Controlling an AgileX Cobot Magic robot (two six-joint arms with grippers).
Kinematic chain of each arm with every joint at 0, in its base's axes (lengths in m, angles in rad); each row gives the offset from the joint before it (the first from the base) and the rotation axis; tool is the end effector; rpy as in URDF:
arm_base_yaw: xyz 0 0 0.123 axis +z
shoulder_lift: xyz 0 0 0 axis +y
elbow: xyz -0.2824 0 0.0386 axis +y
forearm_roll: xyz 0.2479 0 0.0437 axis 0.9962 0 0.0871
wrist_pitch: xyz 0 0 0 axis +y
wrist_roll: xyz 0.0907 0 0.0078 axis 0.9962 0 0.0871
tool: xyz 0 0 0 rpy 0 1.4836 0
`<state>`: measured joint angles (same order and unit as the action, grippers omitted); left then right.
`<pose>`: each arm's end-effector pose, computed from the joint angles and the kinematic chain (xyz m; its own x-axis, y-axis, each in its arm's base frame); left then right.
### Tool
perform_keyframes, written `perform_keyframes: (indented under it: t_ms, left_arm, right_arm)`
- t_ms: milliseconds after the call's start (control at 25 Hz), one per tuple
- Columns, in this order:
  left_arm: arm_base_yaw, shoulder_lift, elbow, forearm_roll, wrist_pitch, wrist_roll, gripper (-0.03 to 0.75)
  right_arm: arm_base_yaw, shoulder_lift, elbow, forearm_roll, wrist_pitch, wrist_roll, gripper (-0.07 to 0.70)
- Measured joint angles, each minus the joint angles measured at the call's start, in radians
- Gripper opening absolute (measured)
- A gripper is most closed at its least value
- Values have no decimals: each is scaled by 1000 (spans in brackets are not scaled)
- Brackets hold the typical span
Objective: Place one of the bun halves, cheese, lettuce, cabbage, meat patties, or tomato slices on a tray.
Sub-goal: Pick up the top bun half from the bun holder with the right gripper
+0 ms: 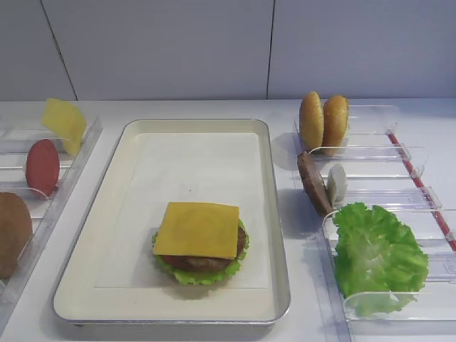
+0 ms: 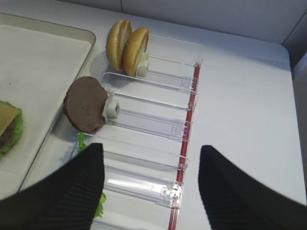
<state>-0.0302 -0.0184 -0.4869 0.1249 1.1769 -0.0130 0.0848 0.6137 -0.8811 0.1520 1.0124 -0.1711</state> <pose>-0.0115 0.0108 0.2648 -0.5511 0.0516 -0.8328 -0.0467 0.9946 0.0925 0.0892 0.0193 0.3699 -0.5859 -0.1394 -0.7983 -0.2394 0.9709 0.0062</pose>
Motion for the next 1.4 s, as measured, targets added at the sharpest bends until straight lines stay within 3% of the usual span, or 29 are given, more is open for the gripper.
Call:
perform_keyframes:
  t_ms: [280,480,680,880,1160,1400]
  left_arm:
    - [0,0,0,0,0,0,414]
    - [0,0,0,0,0,0,414]
    - [0,0,0,0,0,0,414]
    - [0,0,0,0,0,0,414]
    - [0,0,0,0,0,0,414]
    - [0,0,0,0,0,0,414]
  right_arm:
    - [0,359,-223,192,12,-116,451]
    - [57,585,-368,212,38,-132,451]
    - [180,793,-539,62,57,18,451]
    - [211,1011,-723,9,107,171,451]
    - [212,1248,-940,-28,183,239,442]
    - [212,1366,-1012,-35,197,259,381]
